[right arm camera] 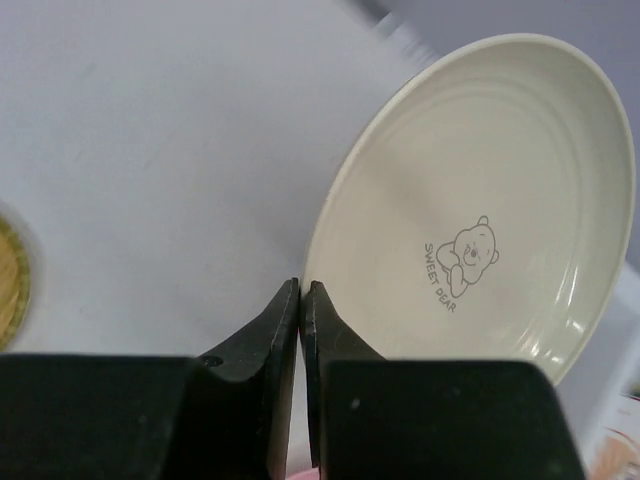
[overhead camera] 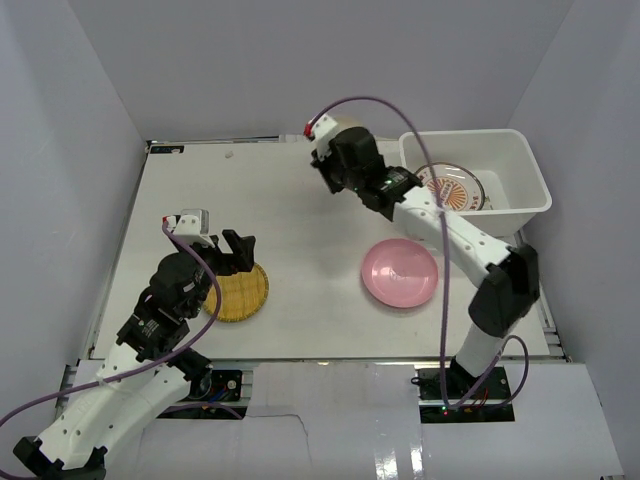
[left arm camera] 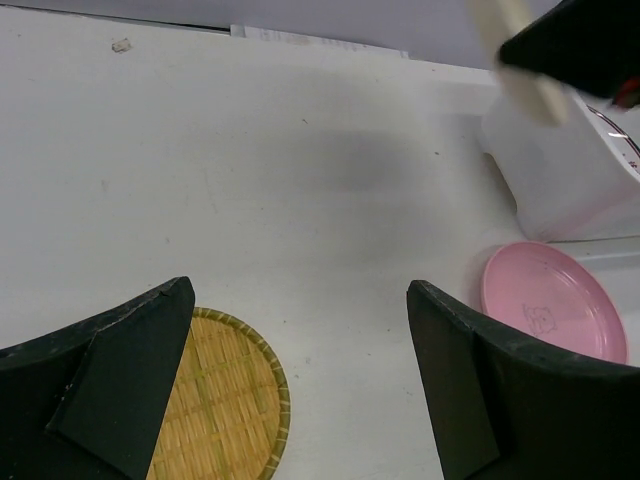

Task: Place the plates into the plastic bin on the countertop

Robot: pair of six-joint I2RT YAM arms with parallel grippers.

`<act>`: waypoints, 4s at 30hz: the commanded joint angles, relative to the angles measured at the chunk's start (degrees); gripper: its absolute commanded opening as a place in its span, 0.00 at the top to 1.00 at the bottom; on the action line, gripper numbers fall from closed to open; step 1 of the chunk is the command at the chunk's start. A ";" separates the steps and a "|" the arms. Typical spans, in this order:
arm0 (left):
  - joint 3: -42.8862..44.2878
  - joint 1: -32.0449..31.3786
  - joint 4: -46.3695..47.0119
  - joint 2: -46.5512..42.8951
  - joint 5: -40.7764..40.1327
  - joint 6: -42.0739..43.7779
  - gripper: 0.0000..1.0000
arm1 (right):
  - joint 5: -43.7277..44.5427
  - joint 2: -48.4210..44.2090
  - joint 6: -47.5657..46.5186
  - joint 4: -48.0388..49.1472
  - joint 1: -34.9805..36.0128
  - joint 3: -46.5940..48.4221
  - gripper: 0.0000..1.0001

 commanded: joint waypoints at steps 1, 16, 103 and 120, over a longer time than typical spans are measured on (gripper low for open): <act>-0.31 0.29 0.17 0.00 0.95 0.11 0.02 | 15.68 -9.78 -2.30 8.23 -3.05 -0.87 0.92; -0.49 0.47 0.08 -0.44 1.66 0.02 0.02 | 18.96 -11.81 8.14 5.61 -26.53 -13.98 0.54; -1.01 3.02 -0.35 -4.57 -8.10 -2.26 0.02 | -27.88 23.33 68.76 55.68 14.78 -23.64 0.64; -1.01 3.19 -0.09 -4.05 -4.41 -1.91 0.02 | -17.01 -26.29 46.67 39.20 -14.45 -38.66 0.92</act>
